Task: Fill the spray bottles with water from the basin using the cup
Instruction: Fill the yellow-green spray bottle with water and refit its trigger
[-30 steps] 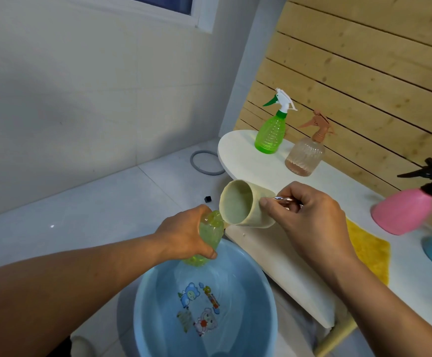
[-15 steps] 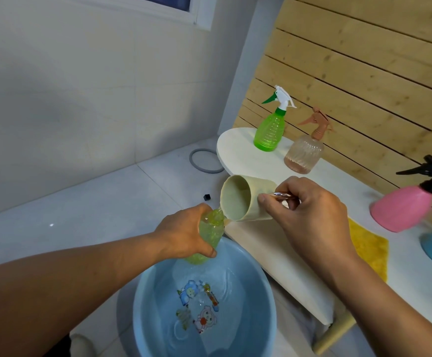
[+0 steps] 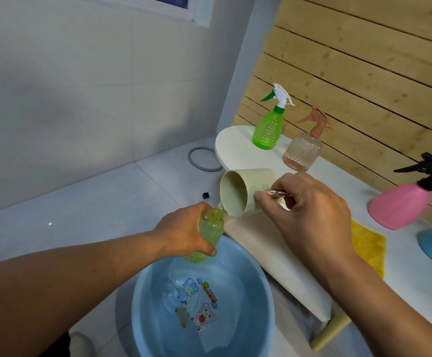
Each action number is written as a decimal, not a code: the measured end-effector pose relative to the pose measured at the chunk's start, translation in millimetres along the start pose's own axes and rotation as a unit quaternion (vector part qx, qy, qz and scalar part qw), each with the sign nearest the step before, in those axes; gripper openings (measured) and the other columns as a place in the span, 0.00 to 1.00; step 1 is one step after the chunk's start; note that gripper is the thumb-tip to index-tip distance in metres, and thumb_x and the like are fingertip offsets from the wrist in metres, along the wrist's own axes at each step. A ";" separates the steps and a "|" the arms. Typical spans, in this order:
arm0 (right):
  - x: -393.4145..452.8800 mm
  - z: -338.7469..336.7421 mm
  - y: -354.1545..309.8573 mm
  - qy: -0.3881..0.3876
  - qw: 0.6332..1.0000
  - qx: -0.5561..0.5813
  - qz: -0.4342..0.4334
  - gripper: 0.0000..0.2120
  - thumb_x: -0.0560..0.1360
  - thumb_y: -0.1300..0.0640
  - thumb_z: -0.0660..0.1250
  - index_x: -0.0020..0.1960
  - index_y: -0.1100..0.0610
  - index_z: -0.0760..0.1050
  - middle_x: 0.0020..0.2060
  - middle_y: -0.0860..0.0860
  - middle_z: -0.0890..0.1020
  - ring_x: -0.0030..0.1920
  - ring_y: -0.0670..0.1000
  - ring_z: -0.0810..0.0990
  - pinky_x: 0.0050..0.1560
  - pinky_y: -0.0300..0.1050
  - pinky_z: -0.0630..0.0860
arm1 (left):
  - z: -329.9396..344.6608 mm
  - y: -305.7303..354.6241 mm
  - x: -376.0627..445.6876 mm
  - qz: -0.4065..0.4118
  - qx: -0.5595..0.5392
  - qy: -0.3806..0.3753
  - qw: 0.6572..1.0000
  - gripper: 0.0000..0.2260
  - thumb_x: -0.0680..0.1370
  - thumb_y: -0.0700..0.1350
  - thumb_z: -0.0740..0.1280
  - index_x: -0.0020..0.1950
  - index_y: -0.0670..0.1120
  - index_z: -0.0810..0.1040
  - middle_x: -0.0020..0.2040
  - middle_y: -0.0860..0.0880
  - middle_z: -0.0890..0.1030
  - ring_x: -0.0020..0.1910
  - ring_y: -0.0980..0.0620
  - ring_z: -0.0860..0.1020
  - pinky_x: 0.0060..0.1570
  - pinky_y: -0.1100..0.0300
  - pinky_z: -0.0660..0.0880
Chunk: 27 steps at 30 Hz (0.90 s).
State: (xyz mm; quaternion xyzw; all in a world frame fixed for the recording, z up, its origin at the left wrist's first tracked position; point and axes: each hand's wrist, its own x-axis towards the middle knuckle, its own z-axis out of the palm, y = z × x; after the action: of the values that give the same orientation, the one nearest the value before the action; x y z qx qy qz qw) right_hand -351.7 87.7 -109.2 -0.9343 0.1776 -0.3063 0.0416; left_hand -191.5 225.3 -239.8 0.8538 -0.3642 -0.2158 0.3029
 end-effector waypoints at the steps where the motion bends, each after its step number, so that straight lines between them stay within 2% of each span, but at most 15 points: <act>1: -0.2 0.0 -0.2 0.004 1.000 -0.007 -0.006 0.12 0.74 0.44 0.72 0.38 0.50 0.76 0.33 0.45 0.72 0.35 0.51 0.71 0.33 0.44 0.62 | 0.0 0.6 -0.6 0.000 -0.002 -0.001 1.000 0.39 0.64 0.57 0.84 0.71 0.58 0.69 0.61 0.56 0.78 0.58 0.51 0.78 0.58 0.52 0.78; 8: -3.4 -0.9 -1.2 0.027 0.997 -0.049 -0.053 0.11 0.75 0.44 0.72 0.40 0.50 0.78 0.35 0.47 0.76 0.38 0.54 0.76 0.31 0.44 0.67 | 1.4 1.5 -1.3 0.003 -0.008 0.001 1.000 0.38 0.64 0.57 0.84 0.69 0.59 0.70 0.59 0.57 0.79 0.56 0.51 0.78 0.55 0.54 0.78; 13: -5.3 -1.5 -3.3 0.040 0.992 -0.079 -0.087 0.11 0.76 0.45 0.71 0.40 0.51 0.78 0.35 0.47 0.76 0.38 0.54 0.76 0.28 0.44 0.68 | 2.1 2.7 -0.6 0.005 -0.014 -0.005 1.000 0.39 0.64 0.57 0.84 0.70 0.59 0.70 0.60 0.56 0.79 0.58 0.50 0.78 0.58 0.53 0.78; 23: -9.9 0.7 -2.5 0.054 0.974 -0.133 -0.177 0.12 0.79 0.46 0.68 0.40 0.52 0.78 0.35 0.49 0.75 0.35 0.55 0.74 0.31 0.43 0.59 | 3.7 0.2 2.4 0.013 -0.033 -0.003 0.999 0.37 0.63 0.59 0.84 0.68 0.60 0.71 0.59 0.58 0.79 0.57 0.52 0.79 0.55 0.55 0.78; 25: -10.5 1.5 -2.0 0.043 0.976 -0.126 -0.173 0.12 0.79 0.46 0.69 0.41 0.52 0.78 0.35 0.49 0.76 0.35 0.55 0.74 0.30 0.42 0.60 | 4.2 -0.4 3.3 0.013 -0.039 -0.001 0.999 0.37 0.63 0.59 0.84 0.67 0.60 0.71 0.58 0.58 0.79 0.56 0.52 0.79 0.53 0.56 0.77; 27: -10.2 3.2 -1.1 0.022 0.987 -0.100 -0.127 0.12 0.79 0.44 0.69 0.42 0.51 0.77 0.36 0.48 0.76 0.37 0.54 0.75 0.29 0.43 0.64 | 4.0 -0.7 4.4 0.009 -0.056 -0.001 0.998 0.36 0.63 0.57 0.84 0.67 0.59 0.72 0.57 0.58 0.80 0.56 0.53 0.79 0.53 0.57 0.77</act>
State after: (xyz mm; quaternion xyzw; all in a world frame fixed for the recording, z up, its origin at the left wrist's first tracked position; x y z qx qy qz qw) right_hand -357.1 92.3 -117.3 -0.9416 0.0881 -0.3105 -0.0958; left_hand -190.7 220.9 -243.9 0.8320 -0.3600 -0.2338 0.3515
